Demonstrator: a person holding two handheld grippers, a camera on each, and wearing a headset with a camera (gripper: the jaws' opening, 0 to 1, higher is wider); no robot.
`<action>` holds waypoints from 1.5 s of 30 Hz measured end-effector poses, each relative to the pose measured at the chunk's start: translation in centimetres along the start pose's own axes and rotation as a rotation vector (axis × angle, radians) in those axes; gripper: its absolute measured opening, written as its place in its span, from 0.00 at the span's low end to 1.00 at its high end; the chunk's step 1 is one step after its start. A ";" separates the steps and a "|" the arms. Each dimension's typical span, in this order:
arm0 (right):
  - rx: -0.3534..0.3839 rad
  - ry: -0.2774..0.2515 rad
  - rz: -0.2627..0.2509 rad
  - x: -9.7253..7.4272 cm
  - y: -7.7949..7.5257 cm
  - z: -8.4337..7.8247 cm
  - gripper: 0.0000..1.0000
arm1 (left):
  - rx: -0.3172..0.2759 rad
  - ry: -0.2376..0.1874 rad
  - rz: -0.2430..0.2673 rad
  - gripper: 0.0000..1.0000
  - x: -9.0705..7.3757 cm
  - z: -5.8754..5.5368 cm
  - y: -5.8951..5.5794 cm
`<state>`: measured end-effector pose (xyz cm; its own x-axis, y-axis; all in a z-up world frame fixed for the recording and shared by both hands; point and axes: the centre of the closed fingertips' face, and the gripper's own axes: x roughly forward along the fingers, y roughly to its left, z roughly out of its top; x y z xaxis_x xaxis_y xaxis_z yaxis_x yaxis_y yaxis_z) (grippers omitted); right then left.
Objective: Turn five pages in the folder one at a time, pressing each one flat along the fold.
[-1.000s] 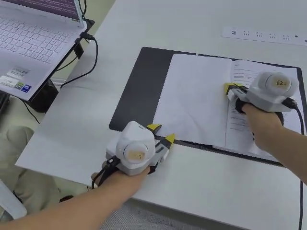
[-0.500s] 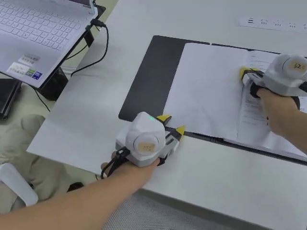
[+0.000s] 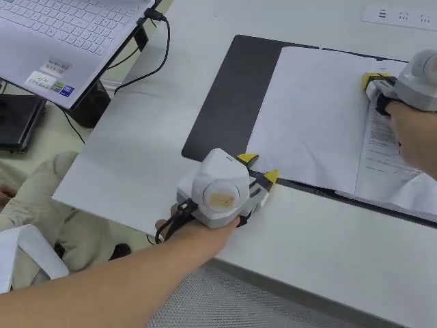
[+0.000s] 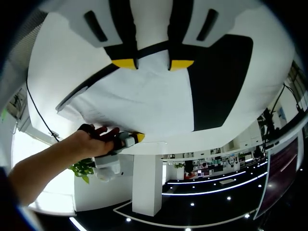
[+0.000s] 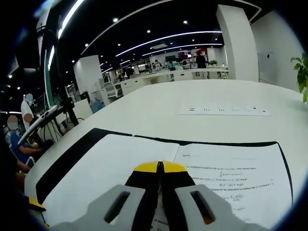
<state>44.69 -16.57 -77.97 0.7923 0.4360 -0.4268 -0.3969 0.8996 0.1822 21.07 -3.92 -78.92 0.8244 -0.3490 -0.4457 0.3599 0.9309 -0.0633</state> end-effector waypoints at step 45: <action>-0.009 0.001 0.021 -1.5 0.5 -1.1 0.00 | -0.008 -0.013 -0.003 0.23 -0.1 0.0 0.0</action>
<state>42.77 -16.85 -78.20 0.7832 0.4544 -0.4243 -0.4172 0.8902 0.1833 21.01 -3.94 -78.86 0.8288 -0.3536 -0.4337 0.3593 0.9304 -0.0719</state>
